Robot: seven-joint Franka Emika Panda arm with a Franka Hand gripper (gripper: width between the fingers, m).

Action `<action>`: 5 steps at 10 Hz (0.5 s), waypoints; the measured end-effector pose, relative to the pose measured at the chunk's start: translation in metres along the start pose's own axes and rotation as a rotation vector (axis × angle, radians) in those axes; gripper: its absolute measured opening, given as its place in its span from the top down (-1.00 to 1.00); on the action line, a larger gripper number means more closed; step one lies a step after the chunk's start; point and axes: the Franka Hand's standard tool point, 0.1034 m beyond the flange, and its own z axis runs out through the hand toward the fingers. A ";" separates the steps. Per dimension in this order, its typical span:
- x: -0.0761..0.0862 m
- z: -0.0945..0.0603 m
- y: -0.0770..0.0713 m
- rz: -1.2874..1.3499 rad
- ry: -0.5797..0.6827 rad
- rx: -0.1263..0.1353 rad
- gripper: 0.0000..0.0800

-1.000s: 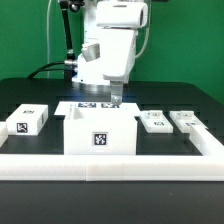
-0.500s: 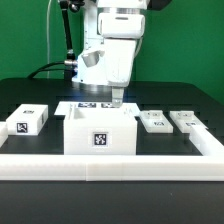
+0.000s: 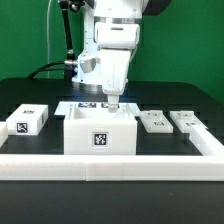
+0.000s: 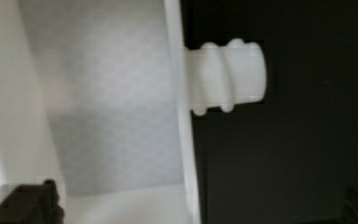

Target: Assemble cabinet

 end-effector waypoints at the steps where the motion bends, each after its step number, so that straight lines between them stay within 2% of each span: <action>1: -0.001 0.003 -0.001 0.002 0.000 0.005 -1.00; 3: -0.005 0.017 -0.010 0.013 0.000 0.037 -1.00; 5: -0.008 0.026 -0.015 0.020 0.001 0.055 -1.00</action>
Offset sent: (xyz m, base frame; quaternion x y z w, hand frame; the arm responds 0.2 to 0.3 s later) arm -0.0115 -0.0015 -0.0203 0.0033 0.0272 0.0158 0.9995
